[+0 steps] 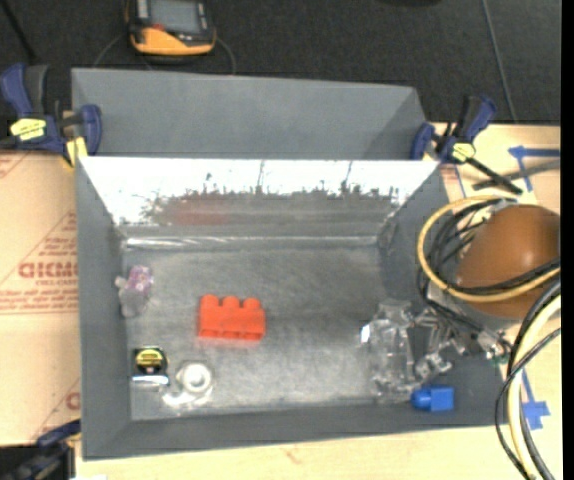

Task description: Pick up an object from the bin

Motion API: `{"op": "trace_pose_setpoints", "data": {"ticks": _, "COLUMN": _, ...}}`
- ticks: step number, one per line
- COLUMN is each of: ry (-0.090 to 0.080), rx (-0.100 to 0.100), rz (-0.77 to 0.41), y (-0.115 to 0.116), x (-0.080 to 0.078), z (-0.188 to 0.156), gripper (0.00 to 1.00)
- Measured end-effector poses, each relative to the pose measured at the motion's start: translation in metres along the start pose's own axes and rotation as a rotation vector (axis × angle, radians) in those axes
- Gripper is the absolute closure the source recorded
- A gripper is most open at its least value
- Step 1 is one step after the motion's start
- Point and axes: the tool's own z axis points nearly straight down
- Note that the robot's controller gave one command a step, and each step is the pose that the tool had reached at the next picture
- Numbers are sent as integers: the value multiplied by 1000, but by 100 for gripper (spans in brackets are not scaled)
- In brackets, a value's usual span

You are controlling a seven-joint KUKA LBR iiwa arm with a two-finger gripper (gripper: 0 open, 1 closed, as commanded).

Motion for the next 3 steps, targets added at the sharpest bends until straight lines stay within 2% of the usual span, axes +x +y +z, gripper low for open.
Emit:
{"op": "trace_pose_setpoints", "data": {"ticks": 1, "ry": 37, "rx": -12, "rz": -18, "y": -22, "x": -62, "z": 1, "gripper": 0}}
{"op": "trace_pose_setpoints", "data": {"ticks": 2, "ry": 34, "rx": -16, "rz": 33, "y": 52, "x": -122, "z": -63, "gripper": 0}}
{"op": "trace_pose_setpoints", "data": {"ticks": 3, "ry": 27, "rx": -6, "rz": 79, "y": 57, "x": -44, "z": -5, "gripper": 0}}
